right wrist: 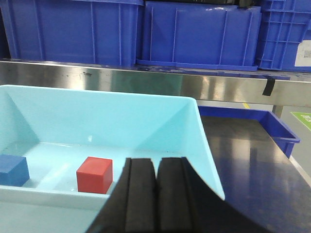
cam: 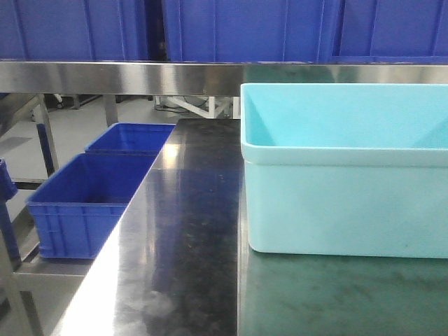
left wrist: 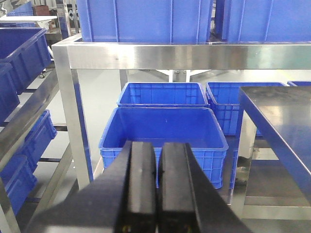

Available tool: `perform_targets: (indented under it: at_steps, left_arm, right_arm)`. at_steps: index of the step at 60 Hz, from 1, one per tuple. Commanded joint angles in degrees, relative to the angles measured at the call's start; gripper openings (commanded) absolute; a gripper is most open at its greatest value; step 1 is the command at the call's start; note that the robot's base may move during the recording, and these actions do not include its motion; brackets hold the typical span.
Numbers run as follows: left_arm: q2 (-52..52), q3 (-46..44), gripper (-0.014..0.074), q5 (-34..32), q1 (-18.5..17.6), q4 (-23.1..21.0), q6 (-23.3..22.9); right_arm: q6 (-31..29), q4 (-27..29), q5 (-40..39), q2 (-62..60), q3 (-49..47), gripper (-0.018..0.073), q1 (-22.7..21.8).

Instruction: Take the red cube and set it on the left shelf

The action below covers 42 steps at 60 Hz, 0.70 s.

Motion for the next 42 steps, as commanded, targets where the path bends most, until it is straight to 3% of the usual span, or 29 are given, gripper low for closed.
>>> perform_targets:
  at_steps: [1, 42]
  left_arm:
    - [-0.9, 1.3, 0.0101, -5.0, 0.0, -0.2, 0.0]
    - [-0.9, 1.3, 0.0101, -5.0, 0.0, -0.2, 0.0]
  right_arm:
    - [0.0, -0.6, -4.7, -1.2, -0.9, 0.0046, -0.3]
    - [-0.1, -0.6, -4.7, -1.2, -0.9, 0.0046, -0.3]
